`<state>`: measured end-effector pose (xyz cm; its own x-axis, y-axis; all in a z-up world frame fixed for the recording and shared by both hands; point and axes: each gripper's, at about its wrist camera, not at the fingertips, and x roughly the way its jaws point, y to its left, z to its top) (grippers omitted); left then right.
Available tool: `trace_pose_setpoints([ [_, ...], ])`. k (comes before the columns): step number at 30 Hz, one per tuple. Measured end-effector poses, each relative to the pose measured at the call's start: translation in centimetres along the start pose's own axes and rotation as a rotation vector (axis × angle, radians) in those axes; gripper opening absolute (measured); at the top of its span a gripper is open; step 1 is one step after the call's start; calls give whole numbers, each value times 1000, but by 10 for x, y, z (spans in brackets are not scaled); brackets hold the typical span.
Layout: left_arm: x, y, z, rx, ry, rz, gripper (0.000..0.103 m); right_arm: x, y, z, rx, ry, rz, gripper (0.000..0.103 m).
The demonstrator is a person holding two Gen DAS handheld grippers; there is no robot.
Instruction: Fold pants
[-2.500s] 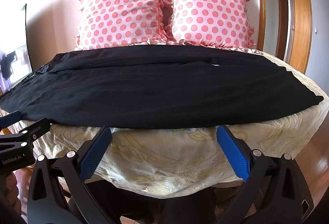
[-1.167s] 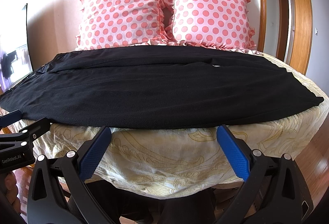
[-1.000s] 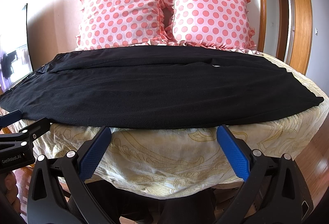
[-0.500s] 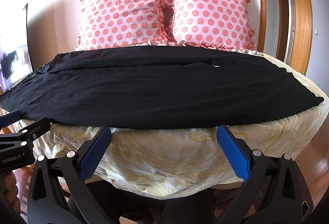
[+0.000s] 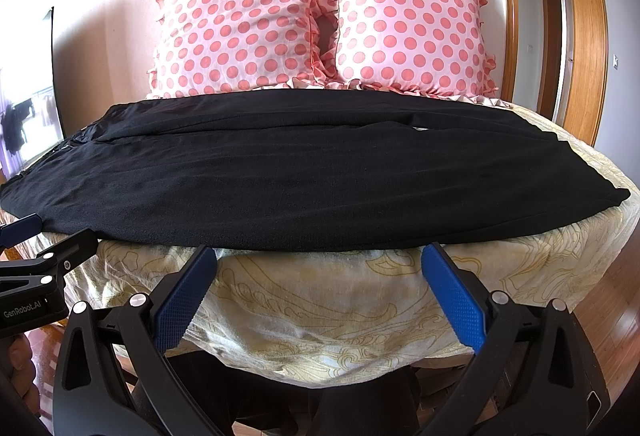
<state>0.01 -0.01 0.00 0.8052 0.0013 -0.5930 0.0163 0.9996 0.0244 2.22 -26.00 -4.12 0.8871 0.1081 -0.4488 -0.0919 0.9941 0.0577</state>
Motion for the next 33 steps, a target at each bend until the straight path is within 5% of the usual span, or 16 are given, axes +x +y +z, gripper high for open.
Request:
trace_pose_setpoints([
  [24,0,0,0,0,3,0,101,0,-2,1,-11,-3,10,102],
  [33,-7,7,23,12,59,-75,101,-14,-52,18,-15,22,200,102],
])
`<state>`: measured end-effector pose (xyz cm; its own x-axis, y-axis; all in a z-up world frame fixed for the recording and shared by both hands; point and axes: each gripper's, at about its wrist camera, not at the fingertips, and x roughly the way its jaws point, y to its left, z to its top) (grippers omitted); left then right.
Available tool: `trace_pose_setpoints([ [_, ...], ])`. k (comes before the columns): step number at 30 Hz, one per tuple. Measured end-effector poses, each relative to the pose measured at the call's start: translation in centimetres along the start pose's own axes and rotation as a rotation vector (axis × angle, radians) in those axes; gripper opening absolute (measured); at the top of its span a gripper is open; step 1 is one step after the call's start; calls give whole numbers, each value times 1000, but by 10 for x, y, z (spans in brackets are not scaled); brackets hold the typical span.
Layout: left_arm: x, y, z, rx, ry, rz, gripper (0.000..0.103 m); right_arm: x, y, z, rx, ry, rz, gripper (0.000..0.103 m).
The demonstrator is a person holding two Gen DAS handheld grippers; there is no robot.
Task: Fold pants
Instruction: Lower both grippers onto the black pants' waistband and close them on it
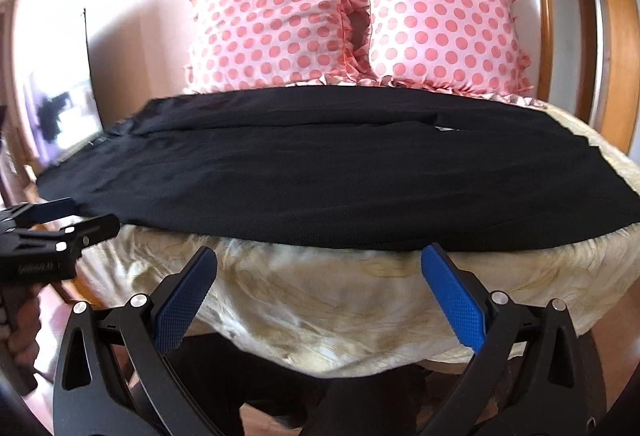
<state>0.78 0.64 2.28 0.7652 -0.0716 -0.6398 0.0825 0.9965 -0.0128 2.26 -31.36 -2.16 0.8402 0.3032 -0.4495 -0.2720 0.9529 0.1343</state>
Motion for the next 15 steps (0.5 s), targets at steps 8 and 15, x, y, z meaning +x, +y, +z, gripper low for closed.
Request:
trace_pose_setpoints([
  [8,-3,17,67,-37,-102,15,101,2,-107,94,106,-12,-152,102],
  [15,49,30,116,-154,-178,104,101,121,-248,191,199,143,-347,102],
])
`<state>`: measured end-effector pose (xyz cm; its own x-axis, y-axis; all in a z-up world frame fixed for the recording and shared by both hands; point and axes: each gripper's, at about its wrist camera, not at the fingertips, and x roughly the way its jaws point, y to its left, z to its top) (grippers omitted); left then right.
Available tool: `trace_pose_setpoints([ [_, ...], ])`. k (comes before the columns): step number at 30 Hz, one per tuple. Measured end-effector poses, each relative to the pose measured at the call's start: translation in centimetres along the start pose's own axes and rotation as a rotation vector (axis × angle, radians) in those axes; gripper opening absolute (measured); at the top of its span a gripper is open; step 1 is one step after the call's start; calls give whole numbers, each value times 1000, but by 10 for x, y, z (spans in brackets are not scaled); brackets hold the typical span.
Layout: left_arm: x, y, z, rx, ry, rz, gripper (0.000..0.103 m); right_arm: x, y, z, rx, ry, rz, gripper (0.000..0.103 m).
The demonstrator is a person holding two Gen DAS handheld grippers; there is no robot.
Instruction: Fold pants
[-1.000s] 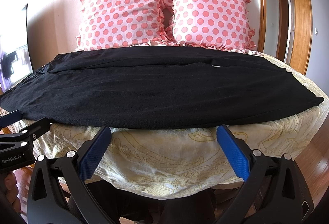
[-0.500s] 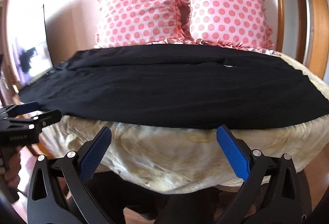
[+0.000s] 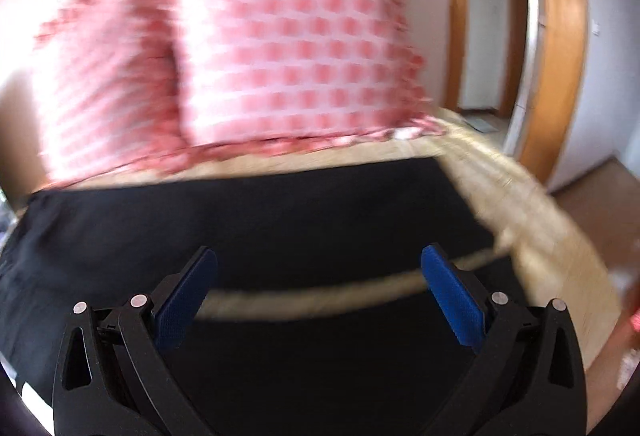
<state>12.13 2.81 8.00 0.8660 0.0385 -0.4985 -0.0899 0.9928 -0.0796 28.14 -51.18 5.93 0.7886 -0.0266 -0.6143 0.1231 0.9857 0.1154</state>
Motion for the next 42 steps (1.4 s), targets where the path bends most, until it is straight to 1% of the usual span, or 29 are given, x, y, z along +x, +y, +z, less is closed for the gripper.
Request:
trace_pose_setpoints([
  [2,12,2,2,-49,0,6,101,50,-22,34,41,67,-59,102],
  [3,17,1,1,-59,7,1,101,63,-29,42,56,84,-70,102],
  [6,33,-2,2,-43,39,4,101,116,-56,70,128,146,-130,100],
  [7,37,-4,2,-30,43,14,101,124,-63,73,152,156,-141,99],
  [9,42,-7,1,-2,48,26,101,138,-74,76,195,174,-144,92],
  [10,44,-8,1,6,52,26,101,148,-81,79,215,186,-147,91],
  [11,46,-9,0,13,63,18,101,156,-84,80,218,198,-150,86],
  [13,49,-11,-1,27,79,0,101,166,-87,80,204,218,-161,77],
  [14,50,-12,-2,35,85,-5,101,170,-86,80,195,226,-167,74],
  [15,51,-14,-2,42,88,-10,101,173,-87,80,186,231,-172,70],
  [16,51,-15,-2,47,89,-13,101,176,-87,80,183,234,-171,68],
  [20,54,-19,-3,71,103,-21,101,187,-90,79,168,249,-155,67],
  [23,57,-23,-4,93,120,-21,101,192,-95,75,170,255,-142,64],
  [25,58,-26,-5,105,130,-21,101,196,-99,72,169,258,-139,55],
  [26,59,-27,-6,110,136,-20,101,195,-99,71,158,249,-141,53],
  [28,61,-28,-7,119,146,-14,101,192,-98,68,132,237,-140,35],
  [29,61,-29,-7,121,148,-12,101,189,-98,67,123,233,-129,30],
  [31,63,-30,-8,124,154,-6,101,179,-97,64,117,219,-89,16],
  [33,63,-30,-8,126,158,0,101,170,-92,63,94,198,-75,10],
  [34,63,-31,-8,128,157,2,101,162,-89,63,80,178,-66,8],
  [36,61,-31,-8,128,148,5,101,145,-85,62,72,137,-42,7],
  [39,56,-29,-8,122,124,4,101,103,-83,56,80,38,20,7],
  [41,51,-28,-8,118,94,7,101,69,-81,45,73,-30,63,7],
  [42,49,-27,-8,117,84,7,101,49,-79,35,67,-64,86,7],
])
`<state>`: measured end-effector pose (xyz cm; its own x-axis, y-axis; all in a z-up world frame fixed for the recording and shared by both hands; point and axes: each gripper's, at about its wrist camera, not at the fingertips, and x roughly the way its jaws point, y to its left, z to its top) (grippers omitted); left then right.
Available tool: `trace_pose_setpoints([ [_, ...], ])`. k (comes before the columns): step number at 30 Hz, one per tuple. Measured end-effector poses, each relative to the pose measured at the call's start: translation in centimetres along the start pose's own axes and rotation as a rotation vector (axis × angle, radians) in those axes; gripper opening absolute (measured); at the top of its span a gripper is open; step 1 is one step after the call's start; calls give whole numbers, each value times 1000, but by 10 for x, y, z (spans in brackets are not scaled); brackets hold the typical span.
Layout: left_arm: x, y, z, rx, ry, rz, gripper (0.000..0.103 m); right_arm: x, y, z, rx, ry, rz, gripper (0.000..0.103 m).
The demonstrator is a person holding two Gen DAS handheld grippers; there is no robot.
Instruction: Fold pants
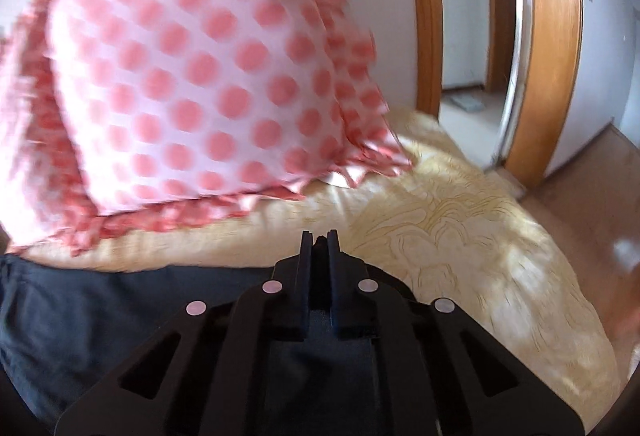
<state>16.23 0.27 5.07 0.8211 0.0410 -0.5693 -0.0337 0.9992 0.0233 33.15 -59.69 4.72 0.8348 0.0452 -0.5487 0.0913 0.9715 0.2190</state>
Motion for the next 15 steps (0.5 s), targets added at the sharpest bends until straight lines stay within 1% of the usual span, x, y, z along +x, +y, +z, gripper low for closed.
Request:
trace_pose_setpoints([
  [2,-7,0,-1,6,-31,7,101,-31,3,-21,-7,-38,30,7],
  [3,-9,0,-1,13,-39,9,101,-39,4,-29,-6,-47,39,7],
  [4,-12,-1,-1,21,-45,10,101,-54,3,-47,0,-50,54,7],
  [6,-17,-1,-3,29,-52,4,101,-75,3,-72,13,-43,59,7],
  [8,-22,1,-4,30,-59,3,101,-91,0,-104,46,-21,43,7],
  [12,-31,8,-4,19,-74,7,101,-96,-6,-144,103,53,-22,7],
  [15,-35,12,-5,10,-83,20,101,-99,-5,-152,131,68,-31,8],
])
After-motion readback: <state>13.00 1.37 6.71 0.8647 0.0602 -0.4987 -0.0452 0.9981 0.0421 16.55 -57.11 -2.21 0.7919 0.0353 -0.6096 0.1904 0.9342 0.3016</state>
